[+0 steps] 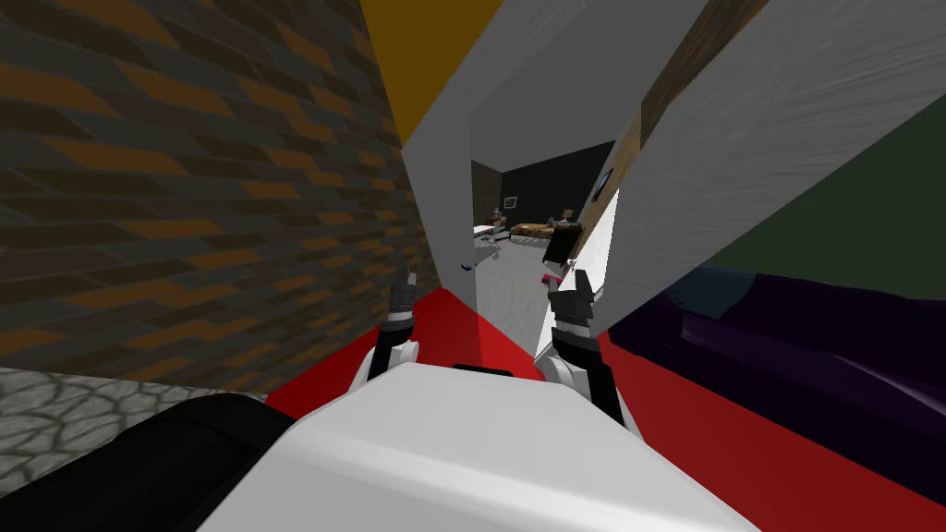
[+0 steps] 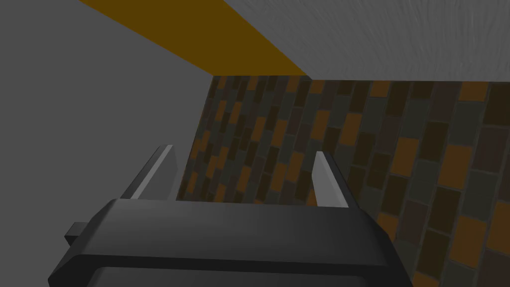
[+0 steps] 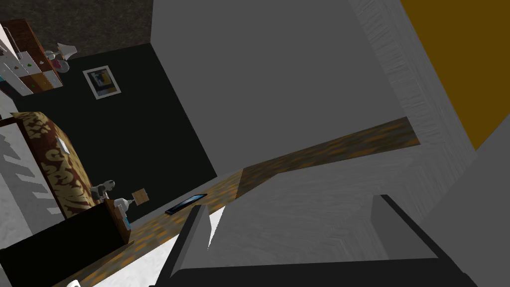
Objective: Push the door open
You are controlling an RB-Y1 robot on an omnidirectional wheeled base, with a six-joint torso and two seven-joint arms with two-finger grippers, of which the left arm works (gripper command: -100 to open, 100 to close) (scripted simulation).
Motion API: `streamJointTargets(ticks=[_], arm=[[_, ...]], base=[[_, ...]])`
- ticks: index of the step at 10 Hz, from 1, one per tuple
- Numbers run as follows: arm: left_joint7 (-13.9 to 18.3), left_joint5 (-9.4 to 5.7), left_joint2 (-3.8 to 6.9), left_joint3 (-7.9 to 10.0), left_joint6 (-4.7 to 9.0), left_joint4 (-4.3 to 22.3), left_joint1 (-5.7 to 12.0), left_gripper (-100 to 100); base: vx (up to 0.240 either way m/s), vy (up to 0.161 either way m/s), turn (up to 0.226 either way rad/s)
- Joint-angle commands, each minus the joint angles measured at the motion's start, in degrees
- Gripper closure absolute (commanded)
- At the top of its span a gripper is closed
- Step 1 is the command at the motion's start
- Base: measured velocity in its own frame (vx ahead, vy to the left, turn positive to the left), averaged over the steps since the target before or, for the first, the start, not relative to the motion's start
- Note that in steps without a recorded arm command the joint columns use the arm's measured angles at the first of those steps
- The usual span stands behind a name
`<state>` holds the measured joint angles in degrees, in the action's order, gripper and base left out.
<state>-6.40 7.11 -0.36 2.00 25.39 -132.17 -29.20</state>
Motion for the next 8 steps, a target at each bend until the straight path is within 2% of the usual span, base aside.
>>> streamJointTargets(ticks=[1,6,8], arm=[[0.23,-0.10,0.45,-0.49,0.46,1.93,0.43,-100],[1.03,-0.42,1.67,-2.17,2.03,8.59,1.92,-100],[1.34,-0.55,2.06,-2.82,2.64,11.18,2.49,-100]], base=[[0.079,0.022,-0.052],[0.142,0.081,-0.080],[0.088,0.066,-0.068]])
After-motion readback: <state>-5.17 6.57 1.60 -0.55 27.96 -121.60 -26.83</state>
